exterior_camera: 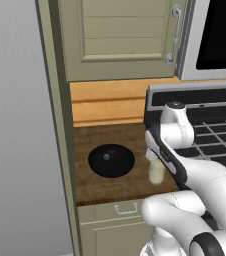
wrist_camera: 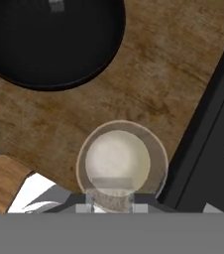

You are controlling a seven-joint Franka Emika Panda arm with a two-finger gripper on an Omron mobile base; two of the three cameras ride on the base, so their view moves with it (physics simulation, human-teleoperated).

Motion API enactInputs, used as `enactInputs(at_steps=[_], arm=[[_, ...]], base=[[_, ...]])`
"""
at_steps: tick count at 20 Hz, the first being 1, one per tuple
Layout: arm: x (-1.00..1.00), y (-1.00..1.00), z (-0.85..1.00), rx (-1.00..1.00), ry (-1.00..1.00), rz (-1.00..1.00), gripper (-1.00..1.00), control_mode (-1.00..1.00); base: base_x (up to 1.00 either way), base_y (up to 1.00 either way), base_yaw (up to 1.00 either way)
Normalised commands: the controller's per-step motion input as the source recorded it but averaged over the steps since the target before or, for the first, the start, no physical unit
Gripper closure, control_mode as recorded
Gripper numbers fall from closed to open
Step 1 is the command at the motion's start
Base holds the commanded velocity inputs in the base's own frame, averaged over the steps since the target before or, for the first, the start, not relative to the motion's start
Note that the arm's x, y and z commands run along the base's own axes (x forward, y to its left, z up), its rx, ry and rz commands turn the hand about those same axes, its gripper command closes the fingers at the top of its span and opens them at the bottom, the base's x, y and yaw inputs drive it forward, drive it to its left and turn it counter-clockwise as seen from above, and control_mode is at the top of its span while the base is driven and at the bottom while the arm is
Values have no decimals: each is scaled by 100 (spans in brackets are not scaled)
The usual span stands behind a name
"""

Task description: Grab a lemon wedge from the fridge and one ice cube from the ice bowl, and put them in the glass of lemonade.

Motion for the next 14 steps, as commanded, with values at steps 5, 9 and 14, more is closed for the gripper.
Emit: enactInputs(at_steps=[5,9,14], arm=[[0,-7,0,2,10,0,100,-100],[0,0,0,0,14,4,100,-100],[0,0,0,0,1,1,100,-100]], base=[[0,0,0],[0,0,0],[0,0,0]])
